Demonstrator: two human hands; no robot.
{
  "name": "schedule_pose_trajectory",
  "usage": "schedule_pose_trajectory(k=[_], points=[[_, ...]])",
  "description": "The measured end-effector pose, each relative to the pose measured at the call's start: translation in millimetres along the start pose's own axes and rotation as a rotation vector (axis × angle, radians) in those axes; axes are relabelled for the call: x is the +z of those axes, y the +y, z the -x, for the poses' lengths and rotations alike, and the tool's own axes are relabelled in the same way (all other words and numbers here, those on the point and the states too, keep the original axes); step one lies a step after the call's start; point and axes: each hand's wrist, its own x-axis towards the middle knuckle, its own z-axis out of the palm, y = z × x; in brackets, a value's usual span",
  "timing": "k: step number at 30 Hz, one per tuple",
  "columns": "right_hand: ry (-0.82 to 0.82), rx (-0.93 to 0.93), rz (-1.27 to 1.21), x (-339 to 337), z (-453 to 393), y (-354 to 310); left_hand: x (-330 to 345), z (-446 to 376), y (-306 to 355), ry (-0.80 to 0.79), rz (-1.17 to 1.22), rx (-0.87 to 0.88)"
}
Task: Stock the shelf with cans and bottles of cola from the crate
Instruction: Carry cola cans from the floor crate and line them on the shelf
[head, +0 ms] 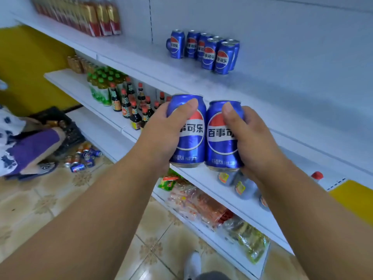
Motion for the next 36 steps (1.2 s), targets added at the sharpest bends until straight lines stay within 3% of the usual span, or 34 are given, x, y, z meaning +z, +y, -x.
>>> schedule_pose_trajectory(k=[6,11,16,19,27,36], points=[[-0.072,0.001,-0.113,-7,-90,-17,13,-86,13,0.089,-0.078,0.112],[0.060,-0.005,-0.159,10,-149,-25,14,-142,27,0.084,-0.126,0.217],[0.185,-0.052,-0.099,36,-199,-20,9,-201,35,0.149,-0.181,0.159],[0.280,-0.081,-0.060,49,-230,-11,6,-242,35,0.162,-0.278,0.209],[0.618,-0.104,0.026,62,-301,1,3,-349,27,-0.067,-0.354,0.267],[0.822,-0.050,0.041,64,-349,14,13,-421,12,-0.252,-0.313,0.316]])
